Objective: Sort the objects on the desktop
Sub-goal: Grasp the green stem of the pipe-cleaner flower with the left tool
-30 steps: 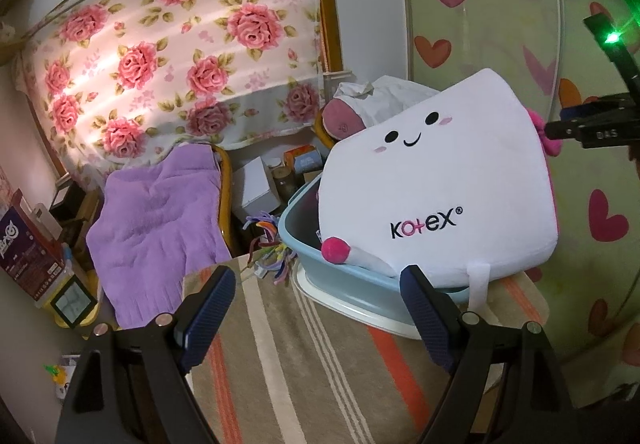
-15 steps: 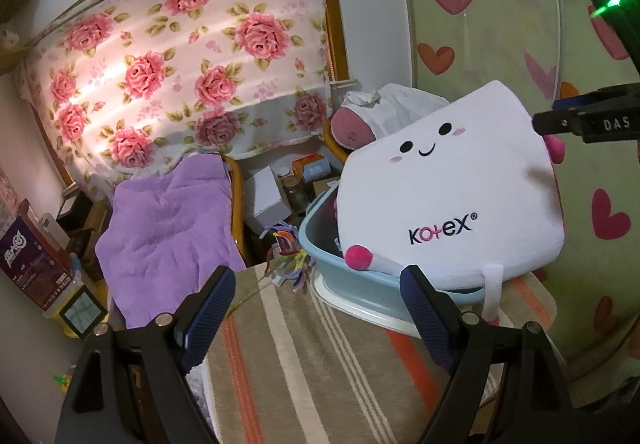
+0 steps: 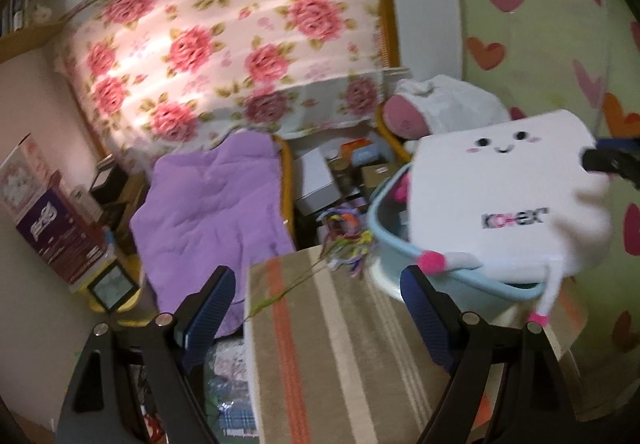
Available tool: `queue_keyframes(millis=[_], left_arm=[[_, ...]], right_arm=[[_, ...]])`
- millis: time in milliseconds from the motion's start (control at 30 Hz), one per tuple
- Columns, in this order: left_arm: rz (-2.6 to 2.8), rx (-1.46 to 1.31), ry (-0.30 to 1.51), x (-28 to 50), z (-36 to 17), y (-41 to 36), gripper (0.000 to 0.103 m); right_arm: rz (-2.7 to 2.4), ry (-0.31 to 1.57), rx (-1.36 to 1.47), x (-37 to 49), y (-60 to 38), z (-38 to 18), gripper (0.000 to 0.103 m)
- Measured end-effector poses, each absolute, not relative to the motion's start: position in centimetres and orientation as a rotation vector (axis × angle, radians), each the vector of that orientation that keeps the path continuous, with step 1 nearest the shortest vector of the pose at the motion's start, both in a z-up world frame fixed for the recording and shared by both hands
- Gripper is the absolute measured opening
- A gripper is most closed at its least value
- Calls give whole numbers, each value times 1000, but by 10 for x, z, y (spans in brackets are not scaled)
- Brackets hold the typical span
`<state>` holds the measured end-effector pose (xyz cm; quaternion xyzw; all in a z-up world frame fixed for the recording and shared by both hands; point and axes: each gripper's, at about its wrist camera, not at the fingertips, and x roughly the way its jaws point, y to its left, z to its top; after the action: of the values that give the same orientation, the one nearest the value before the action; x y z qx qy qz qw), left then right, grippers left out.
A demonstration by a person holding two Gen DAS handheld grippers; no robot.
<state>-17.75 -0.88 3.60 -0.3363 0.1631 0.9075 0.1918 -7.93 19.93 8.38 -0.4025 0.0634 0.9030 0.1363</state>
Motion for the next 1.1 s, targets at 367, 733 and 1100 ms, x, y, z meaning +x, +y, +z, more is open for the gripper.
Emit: queue_keyframes(millis=[367,733,1100], left_arm=[[2565,-1129,504,-227,-23,-10,87],[2456,-1243,627,-294,-106,0,87],[2241,-1256,731,-388,-214,27,87]], right_arm=[[2740,344,-1309,-95,215,23,59],[2748,381,-1447,-130,191,-30,59],[2589,376,-1535,-184,165,-70,59]])
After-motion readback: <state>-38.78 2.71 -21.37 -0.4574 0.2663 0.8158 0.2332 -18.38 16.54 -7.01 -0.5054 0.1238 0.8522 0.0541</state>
